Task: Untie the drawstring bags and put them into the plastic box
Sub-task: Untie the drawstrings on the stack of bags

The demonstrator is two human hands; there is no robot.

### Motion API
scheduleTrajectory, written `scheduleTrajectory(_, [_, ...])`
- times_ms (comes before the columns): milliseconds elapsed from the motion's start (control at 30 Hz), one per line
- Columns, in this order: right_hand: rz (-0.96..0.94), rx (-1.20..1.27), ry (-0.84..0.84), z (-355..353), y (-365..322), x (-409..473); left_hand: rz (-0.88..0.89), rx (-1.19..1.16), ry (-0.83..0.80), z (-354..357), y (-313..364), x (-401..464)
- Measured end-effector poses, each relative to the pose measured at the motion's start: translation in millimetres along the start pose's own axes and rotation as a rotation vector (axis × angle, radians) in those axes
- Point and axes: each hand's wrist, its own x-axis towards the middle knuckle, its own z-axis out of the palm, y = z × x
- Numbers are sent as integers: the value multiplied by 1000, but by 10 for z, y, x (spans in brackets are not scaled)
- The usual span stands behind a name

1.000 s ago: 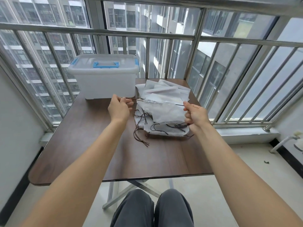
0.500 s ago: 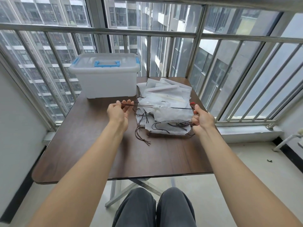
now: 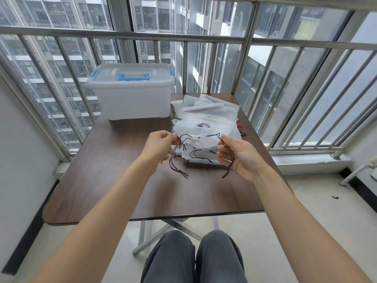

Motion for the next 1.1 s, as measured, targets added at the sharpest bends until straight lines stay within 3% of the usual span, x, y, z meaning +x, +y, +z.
scheduleTrajectory(133, [129,27,-53,132,53,-62,-158,-152,-190,8,-61,-174])
scheduleTrajectory(400, [362,-37,-38,328,109,-51,-19,-4,-365,103,-288,-374])
scheduleTrajectory(500, [305,-110,-39,377,113,-33,29,128,-385,60,-277,-392])
scheduleTrajectory(600, [289,-35,-52,382,77,-32,23,165,-273,13,-244,-345])
scheduleTrajectory(700, [277,35,-49,390,49,-44,-68,-81,-141,72,-196,-211])
scheduleTrajectory(867, [206,-22,-95,391,59,-66,-355,-497,-386,193,-89,-63])
scheduleTrajectory(967, [101,-277,-100,356,43,-69,-407,-690,-419,223,-63,7])
scheduleTrajectory(1100, [-138,-794,16,291,35,-62,-437,-1040,-452,277,-64,23])
